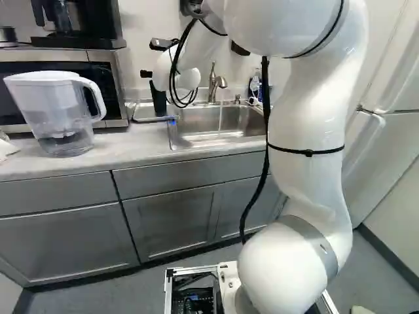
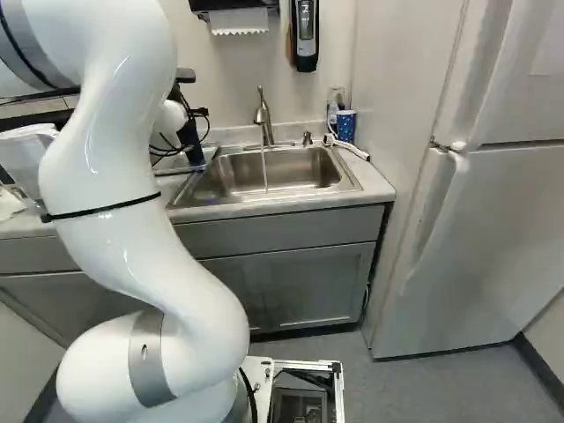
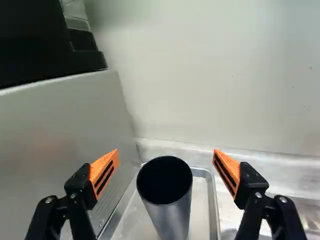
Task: Rinse the cup and place it in the tray
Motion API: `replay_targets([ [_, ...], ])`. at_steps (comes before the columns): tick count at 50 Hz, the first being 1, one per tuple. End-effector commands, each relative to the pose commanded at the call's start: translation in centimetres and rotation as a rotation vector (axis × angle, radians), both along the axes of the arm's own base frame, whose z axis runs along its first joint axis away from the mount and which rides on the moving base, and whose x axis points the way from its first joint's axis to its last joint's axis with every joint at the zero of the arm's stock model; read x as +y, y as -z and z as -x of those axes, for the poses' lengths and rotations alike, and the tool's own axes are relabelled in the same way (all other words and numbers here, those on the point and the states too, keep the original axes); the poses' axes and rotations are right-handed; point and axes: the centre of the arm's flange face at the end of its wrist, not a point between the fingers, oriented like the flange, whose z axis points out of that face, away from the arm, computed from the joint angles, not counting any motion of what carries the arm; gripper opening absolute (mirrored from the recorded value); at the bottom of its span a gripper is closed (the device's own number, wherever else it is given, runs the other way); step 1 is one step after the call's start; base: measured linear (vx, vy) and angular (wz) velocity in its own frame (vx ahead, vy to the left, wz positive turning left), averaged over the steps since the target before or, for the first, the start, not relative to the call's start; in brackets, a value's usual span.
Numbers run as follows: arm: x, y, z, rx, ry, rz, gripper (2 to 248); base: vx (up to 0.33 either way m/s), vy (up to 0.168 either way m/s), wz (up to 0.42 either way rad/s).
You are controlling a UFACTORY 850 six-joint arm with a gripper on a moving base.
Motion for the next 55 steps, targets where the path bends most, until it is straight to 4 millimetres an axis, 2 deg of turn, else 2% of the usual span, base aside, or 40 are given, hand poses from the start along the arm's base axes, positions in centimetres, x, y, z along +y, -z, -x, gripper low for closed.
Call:
replay_targets([
  [32,-1.8,-3.1,0.5,-0.010,0.009,0.034,247,0.000,0.000,0.000],
  [55,-5.0,-5.2,0.9,0.000,0.047,0.068,247,0.000,0.000,0.000],
])
